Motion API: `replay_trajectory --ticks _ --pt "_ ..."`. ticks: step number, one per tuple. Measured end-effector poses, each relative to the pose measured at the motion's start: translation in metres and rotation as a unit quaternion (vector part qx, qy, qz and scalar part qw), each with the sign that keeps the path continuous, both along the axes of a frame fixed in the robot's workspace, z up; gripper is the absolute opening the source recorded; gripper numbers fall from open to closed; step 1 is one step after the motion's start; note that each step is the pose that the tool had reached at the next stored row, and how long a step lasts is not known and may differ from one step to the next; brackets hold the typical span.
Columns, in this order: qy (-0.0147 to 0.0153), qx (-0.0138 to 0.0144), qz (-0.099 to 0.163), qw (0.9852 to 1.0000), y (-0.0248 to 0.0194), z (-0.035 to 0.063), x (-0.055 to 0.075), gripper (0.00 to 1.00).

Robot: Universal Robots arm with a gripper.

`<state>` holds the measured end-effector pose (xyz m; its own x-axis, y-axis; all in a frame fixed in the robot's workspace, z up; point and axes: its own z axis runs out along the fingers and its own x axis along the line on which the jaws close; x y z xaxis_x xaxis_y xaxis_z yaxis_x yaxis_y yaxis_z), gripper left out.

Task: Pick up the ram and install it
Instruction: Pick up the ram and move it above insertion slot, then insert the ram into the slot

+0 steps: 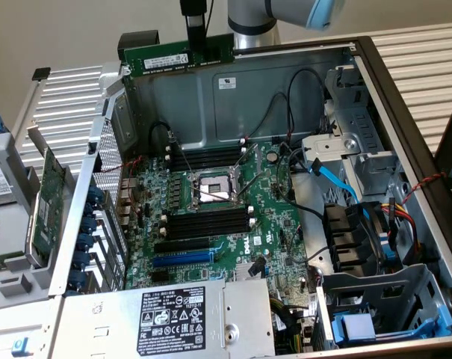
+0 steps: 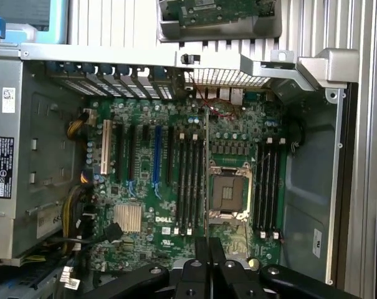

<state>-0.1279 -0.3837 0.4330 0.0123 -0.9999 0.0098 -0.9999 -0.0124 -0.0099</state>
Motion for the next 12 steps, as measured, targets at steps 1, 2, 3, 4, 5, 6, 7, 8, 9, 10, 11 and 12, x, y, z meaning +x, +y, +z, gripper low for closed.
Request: replay_trajectory --ticks 1,2,3,4,5,6,7,8,9,10,11,12 --pt "-0.0002 0.0004 0.0 1.0 0.0 -0.0001 0.0003 0.13" --pt "-0.0003 0.001 0.0 1.0 0.0001 -0.0002 0.0003 0.13" --pt "-0.0002 0.001 0.0 1.0 0.0002 -0.0002 0.0004 0.13" --pt "-0.0002 0.0011 0.0 1.0 0.0003 -0.0001 0.0004 0.13" --pt "-0.0002 0.0011 0.0 1.0 0.0003 -0.0002 0.0004 0.13" --pt "-0.0002 0.0011 0.0 1.0 0.0003 -0.0002 0.0004 0.13" --pt "-0.0002 0.0011 0.0 1.0 0.0003 -0.0002 0.0004 0.13" --pt "-0.0002 0.001 0.0 1.0 0.0003 -0.0002 0.0004 0.13" --pt "-0.0002 0.0011 0.0 1.0 0.0003 -0.0003 0.0004 0.13" --pt "-0.0002 0.001 0.0 1.0 0.0003 -0.0004 0.0004 0.13" --pt "-0.0002 0.0011 0.0 1.0 0.0003 -0.0006 0.0004 0.13" --pt "-0.0003 0.0011 0.0 1.0 0.0003 -0.0009 0.0004 0.13"
